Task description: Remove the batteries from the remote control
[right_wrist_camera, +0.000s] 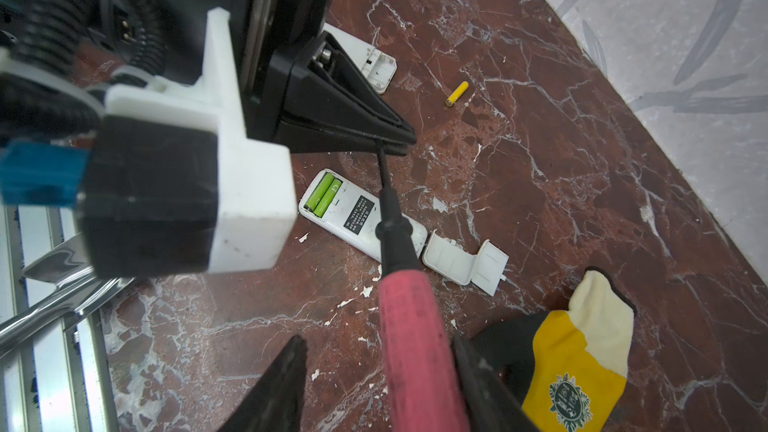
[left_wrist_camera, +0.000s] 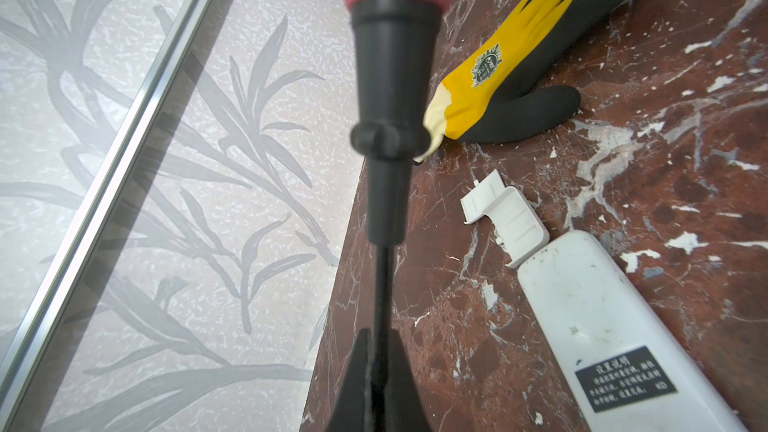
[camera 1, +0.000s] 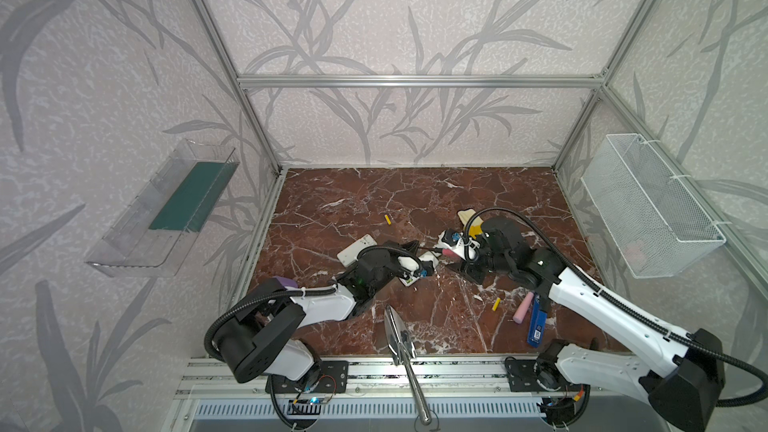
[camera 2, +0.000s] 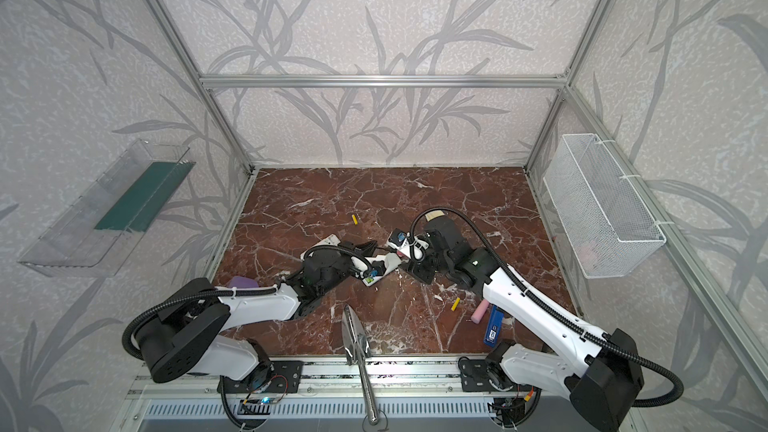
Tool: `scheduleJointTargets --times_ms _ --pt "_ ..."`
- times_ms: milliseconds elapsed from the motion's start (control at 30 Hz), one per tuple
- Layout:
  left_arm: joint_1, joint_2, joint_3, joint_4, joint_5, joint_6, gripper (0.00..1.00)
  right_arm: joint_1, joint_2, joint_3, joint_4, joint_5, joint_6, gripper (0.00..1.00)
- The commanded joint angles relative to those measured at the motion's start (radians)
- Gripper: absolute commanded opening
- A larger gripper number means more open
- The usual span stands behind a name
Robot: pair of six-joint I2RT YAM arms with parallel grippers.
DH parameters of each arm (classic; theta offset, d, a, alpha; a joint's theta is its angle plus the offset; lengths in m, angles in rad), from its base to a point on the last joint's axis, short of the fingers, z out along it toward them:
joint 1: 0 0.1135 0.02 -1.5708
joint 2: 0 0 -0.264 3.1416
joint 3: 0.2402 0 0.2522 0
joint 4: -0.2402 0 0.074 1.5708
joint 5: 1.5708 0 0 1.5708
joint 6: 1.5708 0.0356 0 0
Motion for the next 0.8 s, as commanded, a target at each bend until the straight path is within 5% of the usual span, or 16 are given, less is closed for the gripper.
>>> scheduleJointTargets --times_ms 0,167,767 --pt "-0.001 -0.019 -0.005 0.032 0.033 -0.028 0.0 -0.014 0.0 0.042 -0.085 -0.068 -0.043 0.56" --pt "-0.001 -0.082 0.032 -0.186 0.119 -0.044 0.0 -0.032 0.005 0.068 -0.106 -0.063 -0.13 0.54" --pt "-0.001 -0.117 0.046 -0.236 0.13 -0.045 0.0 -0.042 0.072 0.069 -0.045 -0.102 -0.127 0.38"
